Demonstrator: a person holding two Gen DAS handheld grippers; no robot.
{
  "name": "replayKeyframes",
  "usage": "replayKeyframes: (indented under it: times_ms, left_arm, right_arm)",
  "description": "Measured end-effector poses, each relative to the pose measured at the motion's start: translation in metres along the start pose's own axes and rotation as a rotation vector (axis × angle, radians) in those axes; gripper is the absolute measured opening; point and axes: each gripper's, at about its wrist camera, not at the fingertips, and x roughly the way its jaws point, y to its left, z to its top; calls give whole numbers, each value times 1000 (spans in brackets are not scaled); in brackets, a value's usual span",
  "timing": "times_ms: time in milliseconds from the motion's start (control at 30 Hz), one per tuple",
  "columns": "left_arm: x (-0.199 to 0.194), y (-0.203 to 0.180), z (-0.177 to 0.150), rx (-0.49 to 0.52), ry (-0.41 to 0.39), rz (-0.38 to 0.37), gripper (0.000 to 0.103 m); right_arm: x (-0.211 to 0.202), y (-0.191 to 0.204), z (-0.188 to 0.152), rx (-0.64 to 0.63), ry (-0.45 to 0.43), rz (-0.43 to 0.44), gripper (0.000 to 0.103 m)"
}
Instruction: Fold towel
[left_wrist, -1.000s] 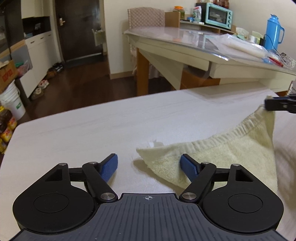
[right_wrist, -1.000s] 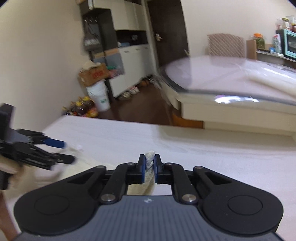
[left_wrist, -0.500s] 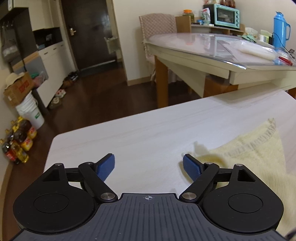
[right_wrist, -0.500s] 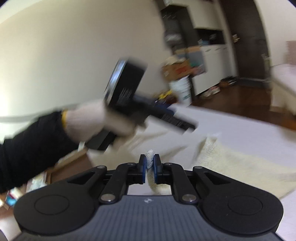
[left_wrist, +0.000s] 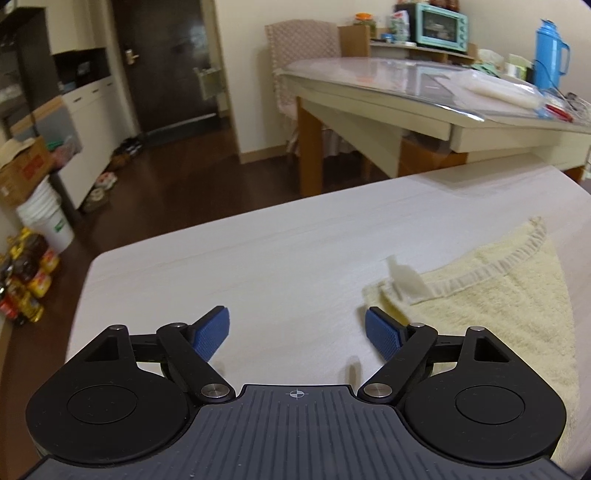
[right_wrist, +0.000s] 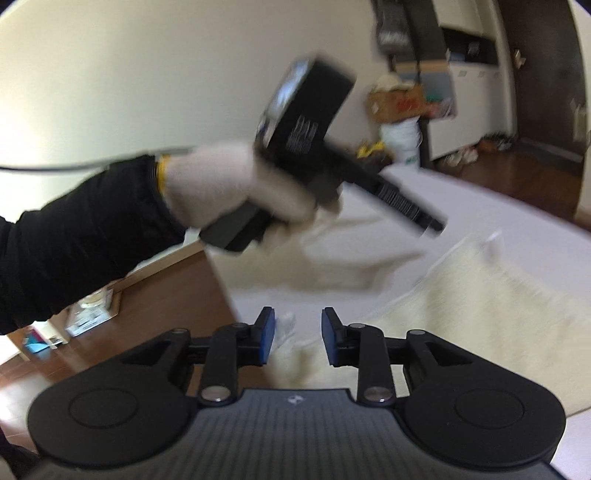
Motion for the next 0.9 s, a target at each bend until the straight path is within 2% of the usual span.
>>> replayKeyframes:
  times_ms: [33, 167, 300, 533, 800, 867, 900]
  left_arm:
    - [3, -2, 1, 11, 3, -9, 85]
    - [16, -10, 4, 56, 15, -46, 85]
    - [26, -15, 2, 97, 26, -48, 86]
    - [37, -7, 6, 96, 8, -78, 85]
    - [40, -2, 9, 133, 6, -121, 86]
    - [40, -2, 9, 134, 5, -122, 86]
    - [41, -2, 9, 134, 4, -122, 87]
  right_arm:
    - [-6, -10, 2, 2, -4, -34, 44]
    - [-8, -55, 11, 1, 10, -182, 44]
    - [11, -84, 13, -13, 52, -230, 44]
    - [59, -100, 33, -77, 114, -159, 45]
    - [94, -87, 26, -130, 173, -95, 44]
    - [98, -87, 25, -134, 174, -84, 40]
    - [97, -85, 25, -135, 172, -85, 26]
